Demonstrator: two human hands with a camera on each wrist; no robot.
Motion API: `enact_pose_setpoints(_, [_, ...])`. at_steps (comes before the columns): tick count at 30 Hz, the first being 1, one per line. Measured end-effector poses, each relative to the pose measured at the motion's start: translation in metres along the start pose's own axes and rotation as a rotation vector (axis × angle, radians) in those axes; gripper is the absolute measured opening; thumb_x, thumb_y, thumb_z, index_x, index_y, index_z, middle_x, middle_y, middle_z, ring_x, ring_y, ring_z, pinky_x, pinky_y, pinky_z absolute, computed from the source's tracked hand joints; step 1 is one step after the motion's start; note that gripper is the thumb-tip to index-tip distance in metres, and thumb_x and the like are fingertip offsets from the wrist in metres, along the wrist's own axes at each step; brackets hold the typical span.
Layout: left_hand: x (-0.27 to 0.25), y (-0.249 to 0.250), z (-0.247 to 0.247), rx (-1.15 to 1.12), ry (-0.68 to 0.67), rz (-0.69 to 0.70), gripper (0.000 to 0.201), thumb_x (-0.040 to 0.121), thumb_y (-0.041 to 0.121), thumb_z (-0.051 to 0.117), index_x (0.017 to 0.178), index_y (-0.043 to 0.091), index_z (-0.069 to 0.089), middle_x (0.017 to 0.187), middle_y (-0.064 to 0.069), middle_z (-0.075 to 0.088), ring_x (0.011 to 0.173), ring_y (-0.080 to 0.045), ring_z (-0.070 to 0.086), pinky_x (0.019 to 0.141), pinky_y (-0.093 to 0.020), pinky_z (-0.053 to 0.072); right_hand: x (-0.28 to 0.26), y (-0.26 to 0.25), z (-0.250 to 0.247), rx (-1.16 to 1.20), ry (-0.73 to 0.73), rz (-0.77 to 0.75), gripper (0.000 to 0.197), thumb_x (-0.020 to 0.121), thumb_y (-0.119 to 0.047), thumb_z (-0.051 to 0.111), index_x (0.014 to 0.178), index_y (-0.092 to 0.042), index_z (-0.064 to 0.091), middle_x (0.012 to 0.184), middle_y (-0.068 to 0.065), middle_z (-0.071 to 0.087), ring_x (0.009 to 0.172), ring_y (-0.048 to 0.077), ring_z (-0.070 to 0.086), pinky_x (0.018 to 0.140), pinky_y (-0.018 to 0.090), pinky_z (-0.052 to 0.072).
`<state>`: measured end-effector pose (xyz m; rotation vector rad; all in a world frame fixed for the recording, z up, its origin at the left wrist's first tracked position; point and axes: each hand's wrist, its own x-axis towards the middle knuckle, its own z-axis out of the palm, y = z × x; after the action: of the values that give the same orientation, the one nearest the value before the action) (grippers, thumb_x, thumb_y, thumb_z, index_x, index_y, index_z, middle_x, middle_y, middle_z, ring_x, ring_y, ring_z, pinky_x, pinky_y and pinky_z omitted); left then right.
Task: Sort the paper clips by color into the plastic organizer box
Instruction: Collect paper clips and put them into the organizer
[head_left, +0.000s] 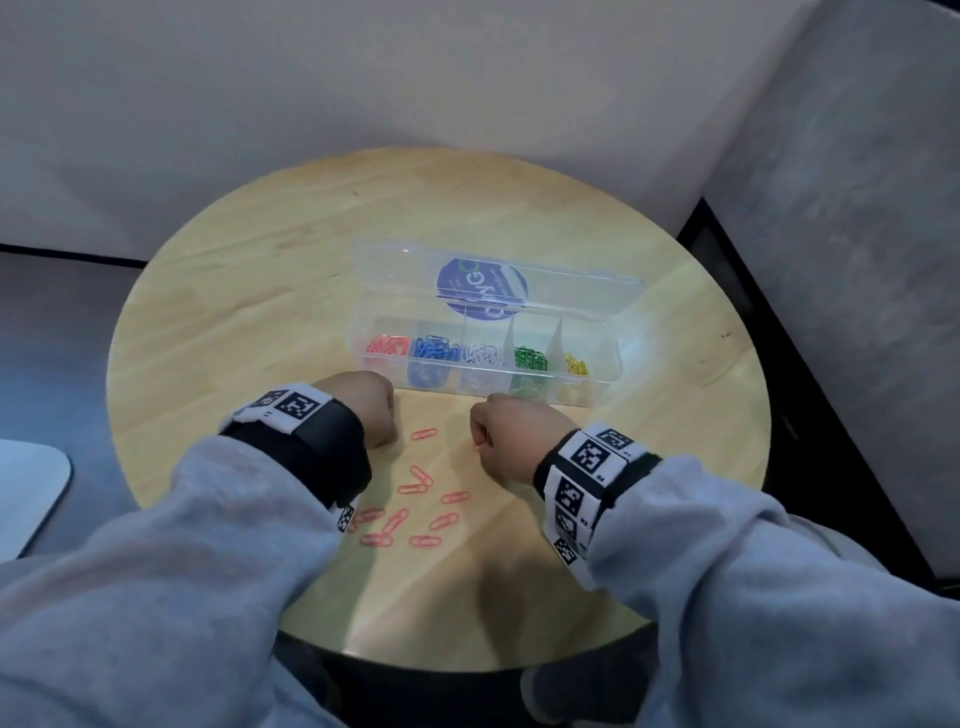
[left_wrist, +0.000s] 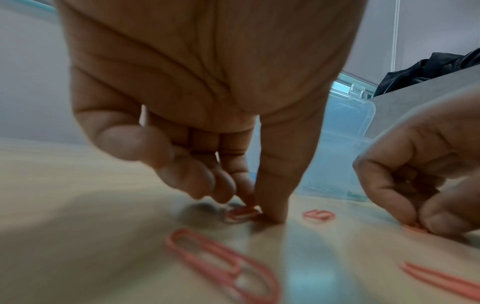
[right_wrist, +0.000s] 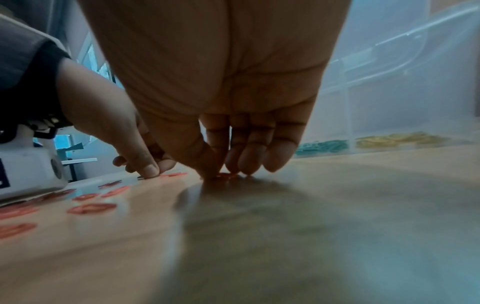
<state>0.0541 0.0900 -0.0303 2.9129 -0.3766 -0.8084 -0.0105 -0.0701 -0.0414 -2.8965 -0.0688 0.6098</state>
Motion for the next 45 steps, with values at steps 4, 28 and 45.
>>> enact_pose_setpoints(4, [-0.003,0.001,-0.004,-0.038,-0.022,0.011,0.02,0.079,0.013,0.057,0.096,0.011,0.069,0.098,-0.007,0.071,0.093,-0.024,0.067,0.065,-0.022,0.043,-0.001,-0.002,0.001,0.017,0.005,0.003,0.018,0.089,-0.015,0.045,0.103,-0.014,0.057,0.112,0.006,0.053,0.099,0.025,0.056,0.078,0.031,0.044])
enact_pose_setpoints(28, [-0.039,-0.034,-0.022,-0.037,0.074,0.012,0.017,0.08,0.012,0.057,0.092,0.024,0.057,0.072,0.01,0.046,0.076,-0.017,0.05,0.053,-0.022,0.03,-0.006,-0.007,-0.002,0.066,-0.007,0.104,0.006,0.08,-0.018,0.049,0.077,-0.018,0.054,0.086,0.0,0.061,0.078,0.019,0.057,0.07,0.031,0.05])
enact_pose_setpoints(45, [-0.021,-0.027,0.0,0.125,-0.088,0.072,0.015,0.081,0.01,0.056,0.077,0.025,0.056,0.065,0.012,0.049,0.063,-0.009,0.047,0.048,-0.021,0.029,-0.002,-0.012,-0.026,1.348,-0.237,0.274,0.023,0.093,-0.008,0.04,0.071,-0.008,0.049,0.067,0.005,0.045,0.053,0.014,0.046,0.043,0.017,0.04])
